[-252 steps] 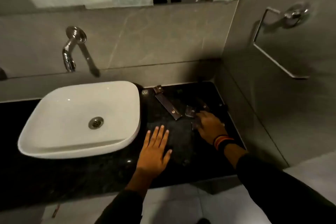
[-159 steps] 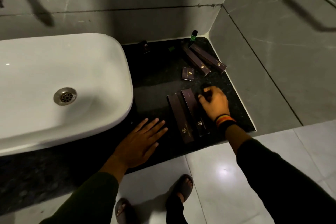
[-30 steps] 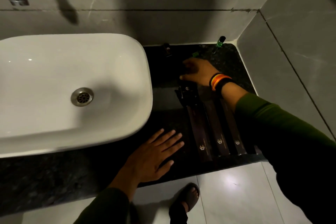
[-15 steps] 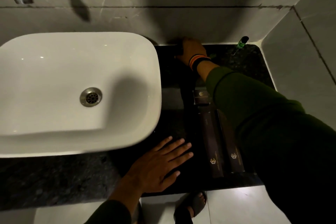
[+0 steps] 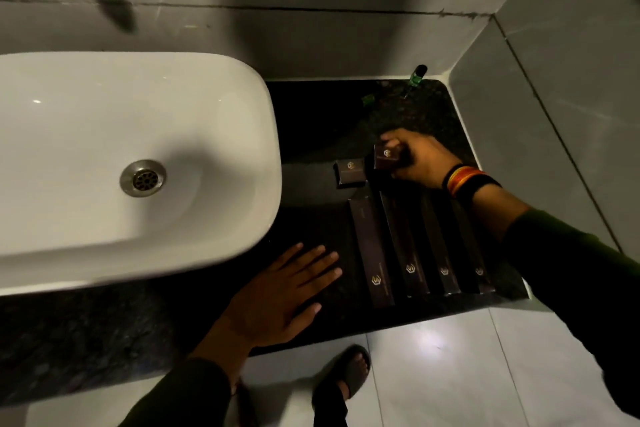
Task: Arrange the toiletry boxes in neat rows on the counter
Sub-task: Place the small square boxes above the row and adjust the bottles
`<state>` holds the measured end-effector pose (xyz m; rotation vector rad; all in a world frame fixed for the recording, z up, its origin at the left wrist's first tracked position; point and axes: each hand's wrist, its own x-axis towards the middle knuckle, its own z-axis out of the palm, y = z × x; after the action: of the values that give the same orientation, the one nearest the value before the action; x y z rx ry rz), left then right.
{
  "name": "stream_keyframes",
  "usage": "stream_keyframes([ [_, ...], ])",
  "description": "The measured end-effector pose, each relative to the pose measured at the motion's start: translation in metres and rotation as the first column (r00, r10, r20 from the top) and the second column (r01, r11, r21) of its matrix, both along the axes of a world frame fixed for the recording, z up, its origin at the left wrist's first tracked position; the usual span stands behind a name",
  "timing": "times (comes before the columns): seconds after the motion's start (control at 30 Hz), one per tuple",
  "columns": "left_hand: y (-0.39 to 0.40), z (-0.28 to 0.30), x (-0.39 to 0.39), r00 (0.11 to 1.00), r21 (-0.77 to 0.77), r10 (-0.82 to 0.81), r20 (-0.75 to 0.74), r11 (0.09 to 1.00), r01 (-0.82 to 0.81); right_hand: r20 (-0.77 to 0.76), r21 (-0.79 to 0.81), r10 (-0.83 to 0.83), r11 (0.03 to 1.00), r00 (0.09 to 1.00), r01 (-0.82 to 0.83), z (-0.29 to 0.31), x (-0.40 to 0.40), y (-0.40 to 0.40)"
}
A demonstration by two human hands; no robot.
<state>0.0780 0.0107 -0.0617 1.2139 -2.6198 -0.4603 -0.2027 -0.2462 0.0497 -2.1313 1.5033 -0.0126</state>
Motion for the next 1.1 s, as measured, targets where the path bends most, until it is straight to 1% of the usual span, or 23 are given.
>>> stream_keyframes([
  [0.13,0.007,-0.003,0.004,0.999,0.021,0.029,-0.020,0.999,-0.029,-0.050,0.044,0.074,0.996,0.996,-0.072,-0.016,0.010,0.002],
  [0.27,0.010,-0.002,0.005,0.999,0.015,0.030,-0.015,0.999,-0.030,-0.025,0.112,0.080,0.991,0.996,-0.077,-0.014,0.008,-0.007],
  [0.33,0.008,-0.002,0.005,0.999,-0.005,0.032,0.013,0.999,-0.032,-0.003,0.061,0.084,0.995,0.996,-0.084,-0.007,0.009,-0.020],
  [0.43,0.007,-0.002,0.004,0.998,-0.002,0.035,0.048,0.999,-0.035,-0.004,-0.106,0.101,0.989,0.995,-0.101,0.000,0.022,-0.046],
  [0.5,0.008,0.000,0.004,0.998,0.005,0.036,0.043,0.999,-0.037,-0.023,-0.177,0.108,0.978,0.994,-0.111,0.000,0.038,-0.065],
  [0.57,0.008,0.000,0.004,0.999,-0.001,0.040,0.032,0.999,-0.040,-0.085,-0.176,0.145,0.972,0.986,-0.159,-0.004,0.058,-0.081],
  [0.67,0.007,0.001,0.004,0.999,-0.007,0.038,0.031,0.999,-0.038,-0.252,-0.112,0.252,0.951,0.934,-0.287,-0.014,0.080,-0.095],
  [0.73,0.007,0.001,0.004,0.999,-0.014,0.040,0.035,0.999,-0.039,-0.344,-0.103,0.255,0.946,0.904,-0.306,-0.020,0.084,-0.095],
  [0.8,0.008,0.001,0.004,0.998,-0.014,0.046,0.030,0.999,-0.045,-0.378,-0.141,0.221,0.946,0.899,-0.292,-0.019,0.079,-0.084],
  [0.87,0.008,-0.001,0.004,0.999,-0.011,0.047,0.025,0.999,-0.047,-0.302,-0.209,0.156,0.952,0.941,-0.225,-0.017,0.063,-0.071],
  [0.9,0.008,-0.001,0.004,0.999,-0.019,0.045,0.026,0.999,-0.044,-0.225,-0.232,0.089,0.962,0.970,-0.142,-0.017,0.053,-0.064],
  [0.93,0.008,-0.002,0.004,0.999,-0.031,0.043,0.029,0.999,-0.042,-0.123,-0.234,-0.015,0.972,0.992,-0.014,-0.016,0.040,-0.057],
  [0.97,0.007,-0.003,0.004,0.999,-0.041,0.042,0.029,0.998,-0.040,-0.018,-0.212,-0.131,0.969,0.991,0.124,-0.014,0.028,-0.049],
  [1.03,0.006,-0.004,0.005,0.999,-0.048,0.039,0.019,0.998,-0.038,0.134,-0.121,-0.322,0.933,0.937,0.338,-0.013,0.006,-0.034],
  [1.1,0.006,-0.005,0.006,0.999,-0.035,0.030,-0.013,0.999,-0.030,0.184,-0.036,-0.418,0.902,0.890,0.431,-0.015,-0.009,-0.016],
])
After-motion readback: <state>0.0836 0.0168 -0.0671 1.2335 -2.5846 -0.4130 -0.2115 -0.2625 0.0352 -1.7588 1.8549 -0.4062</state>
